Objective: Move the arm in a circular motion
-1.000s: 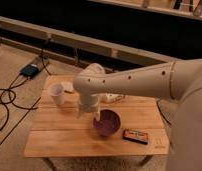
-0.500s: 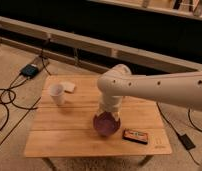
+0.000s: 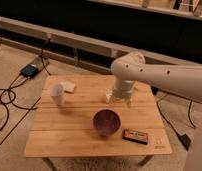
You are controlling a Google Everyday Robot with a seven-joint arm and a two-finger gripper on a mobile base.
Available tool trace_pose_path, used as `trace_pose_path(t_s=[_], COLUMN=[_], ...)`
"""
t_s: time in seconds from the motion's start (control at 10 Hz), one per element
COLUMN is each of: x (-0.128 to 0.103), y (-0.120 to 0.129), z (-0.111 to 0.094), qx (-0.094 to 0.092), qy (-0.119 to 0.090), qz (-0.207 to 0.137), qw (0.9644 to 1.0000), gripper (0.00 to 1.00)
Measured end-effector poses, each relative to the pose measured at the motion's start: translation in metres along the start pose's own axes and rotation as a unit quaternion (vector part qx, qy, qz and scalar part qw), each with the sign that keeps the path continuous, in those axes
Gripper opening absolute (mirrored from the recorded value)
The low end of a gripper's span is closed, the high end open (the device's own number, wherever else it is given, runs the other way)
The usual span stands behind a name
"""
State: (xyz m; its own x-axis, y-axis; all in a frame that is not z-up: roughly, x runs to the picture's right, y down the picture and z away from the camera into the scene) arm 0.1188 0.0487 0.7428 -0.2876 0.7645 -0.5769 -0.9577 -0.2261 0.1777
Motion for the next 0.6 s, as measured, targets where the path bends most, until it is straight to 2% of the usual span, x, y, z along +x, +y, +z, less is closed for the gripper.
trace_pose_path(t_s=[0.2,0.3,0.6], x=[-0.034,-0.050,-0.076], y=[0.015,0.032,0.082], z=[-0.010,-0.014,-0.020], qx=[0.005,0.005,0.001], qy=[-0.008,-0.013,-0.022], qz=[-0.019,-0.033,-0.077], qw=[0.9998,0.9994,0.9968], gripper=[0.65,0.65,0.65])
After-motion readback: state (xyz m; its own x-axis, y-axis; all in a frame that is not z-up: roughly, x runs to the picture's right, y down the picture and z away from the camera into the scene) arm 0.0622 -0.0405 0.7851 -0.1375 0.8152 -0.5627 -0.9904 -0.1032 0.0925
